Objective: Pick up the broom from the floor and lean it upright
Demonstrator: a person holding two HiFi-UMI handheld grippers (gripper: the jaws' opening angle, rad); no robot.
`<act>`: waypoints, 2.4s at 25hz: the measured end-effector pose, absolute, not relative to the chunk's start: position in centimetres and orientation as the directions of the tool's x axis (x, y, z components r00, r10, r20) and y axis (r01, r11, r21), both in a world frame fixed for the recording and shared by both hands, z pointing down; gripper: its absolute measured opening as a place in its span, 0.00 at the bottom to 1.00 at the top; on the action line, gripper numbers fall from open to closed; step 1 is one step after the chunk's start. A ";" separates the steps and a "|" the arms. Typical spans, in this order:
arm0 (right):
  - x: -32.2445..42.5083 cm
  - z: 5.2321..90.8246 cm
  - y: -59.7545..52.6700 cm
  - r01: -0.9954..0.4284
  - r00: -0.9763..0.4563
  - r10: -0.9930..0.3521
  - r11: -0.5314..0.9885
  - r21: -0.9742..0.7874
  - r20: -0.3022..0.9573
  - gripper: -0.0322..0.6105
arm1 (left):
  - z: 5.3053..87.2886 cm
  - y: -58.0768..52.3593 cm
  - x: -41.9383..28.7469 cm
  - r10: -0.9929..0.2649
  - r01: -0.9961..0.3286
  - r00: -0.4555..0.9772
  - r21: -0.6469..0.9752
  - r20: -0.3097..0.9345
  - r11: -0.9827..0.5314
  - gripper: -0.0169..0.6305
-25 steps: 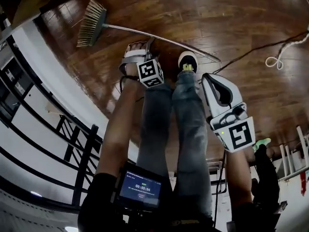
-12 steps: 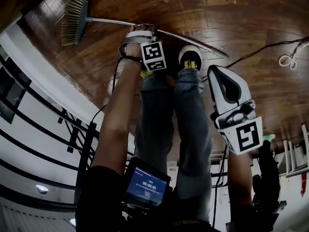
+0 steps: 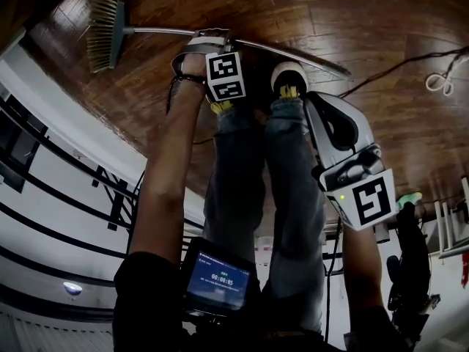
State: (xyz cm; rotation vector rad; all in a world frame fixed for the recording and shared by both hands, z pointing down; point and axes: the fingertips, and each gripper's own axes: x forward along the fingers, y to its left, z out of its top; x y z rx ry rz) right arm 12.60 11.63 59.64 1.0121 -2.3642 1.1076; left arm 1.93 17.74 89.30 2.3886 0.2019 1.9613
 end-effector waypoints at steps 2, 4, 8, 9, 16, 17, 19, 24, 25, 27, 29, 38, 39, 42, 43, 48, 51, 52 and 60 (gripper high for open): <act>12.5 59.2 11.6 -0.727 -0.687 -0.470 0.429 -0.536 0.555 0.05 | 88.1 16.9 2.2 0.126 0.053 0.213 0.117 0.969 -0.992 0.21; 12.4 58.4 11.5 -0.733 -0.680 -0.474 0.420 -0.535 0.560 0.05 | 86.0 15.4 2.7 0.112 0.007 0.253 0.114 0.961 -0.993 0.21; 12.4 54.5 10.8 -0.738 -0.668 -0.505 0.354 -0.574 0.547 0.05 | 79.6 11.6 3.5 0.072 -0.110 0.356 0.119 0.932 -0.987 0.21; 12.6 53.4 10.2 -0.739 -0.661 -0.523 0.329 -0.588 0.538 0.05 | 77.8 10.3 3.5 0.055 -0.140 0.381 0.117 0.923 -0.983 0.21; 13.1 43.7 4.5 -0.754 -0.612 -0.630 0.282 -0.594 0.478 0.23 | 63.3 1.3 1.1 -0.130 -0.374 0.556 0.107 0.821 -0.921 0.20; 12.7 42.6 3.8 -0.747 -0.620 -0.629 0.291 -0.597 0.469 0.43 | 61.5 0.7 0.3 -0.152 -0.399 0.571 0.110 0.807 -0.910 0.20; 12.2 41.0 1.9 -0.752 -0.617 -0.636 0.303 -0.585 0.464 0.53 | 58.8 0.0 -1.3 -0.186 -0.436 0.586 0.113 0.788 -0.893 0.19; 7.7 37.1 -6.1 -0.750 -0.637 -0.658 0.407 -0.521 0.403 0.54 | 54.8 -0.7 -5.5 -0.295 -0.548 0.581 0.096 0.758 -0.831 0.19; 6.1 35.8 -7.8 -0.741 -0.652 -0.658 0.445 -0.503 0.377 0.54 | 54.2 -0.8 -6.2 -0.329 -0.577 0.575 0.086 0.749 -0.812 0.19; 2.3 32.7 -9.9 -0.715 -0.688 -0.653 0.535 -0.450 0.315 0.17 | 52.9 -1.1 -7.8 -0.408 -0.646 0.550 0.061 0.729 -0.761 0.19; -1.9 29.9 -10.5 -0.676 -0.730 -0.625 0.604 -0.422 0.277 0.15 | 51.5 -1.4 -9.9 -0.479 -0.714 0.513 0.045 0.713 -0.698 0.19; -18.6 22.5 -11.9 -0.488 -0.861 -0.403 0.827 -0.280 0.309 0.14 | 41.2 -3.8 -19.9 -0.692 -0.898 0.398 0.103 0.602 -0.427 0.21; -20.7 22.1 -12.7 -0.452 -0.874 -0.366 0.854 -0.258 0.320 0.14 | 40.1 -5.1 -21.3 -0.721 -0.914 0.382 0.119 0.579 -0.388 0.21; -24.8 22.5 -14.9 -0.384 -0.885 -0.285 0.895 -0.228 0.369 0.14 | 38.1 -8.0 -23.4 -0.764 -0.940 0.331 0.120 0.553 -0.320 0.20; -24.7 23.8 -15.3 -0.371 -0.888 -0.267 0.897 -0.241 0.376 0.14 | 38.6 -8.5 -22.9 -0.771 -0.946 0.312 0.111 0.555 -0.304 0.20; -22.1 35.1 -13.5 -0.234 -0.941 -0.112 0.897 -0.375 0.319 0.15 | 46.6 -8.1 -18.9 -0.775 -0.962 0.255 0.075 0.579 -0.261 0.20; -27.5 29.8 -18.3 -0.172 -0.953 -0.045 0.893 -0.415 0.298 0.15 | 41.0 -13.7 -23.2 -0.784 -0.967 0.248 0.093 0.569 -0.238 0.20; -28.8 27.8 -20.2 -0.173 -0.952 -0.042 0.892 -0.418 0.303 0.15 | 38.8 -15.8 -24.5 -0.786 -0.968 0.249 0.108 0.566 -0.229 0.21; -29.7 24.3 -24.2 -0.105 -0.959 0.020 0.902 -0.418 0.284 0.15 | 36.6 -21.1 -24.6 -0.780 -0.963 0.270 0.171 0.564 -0.209 0.20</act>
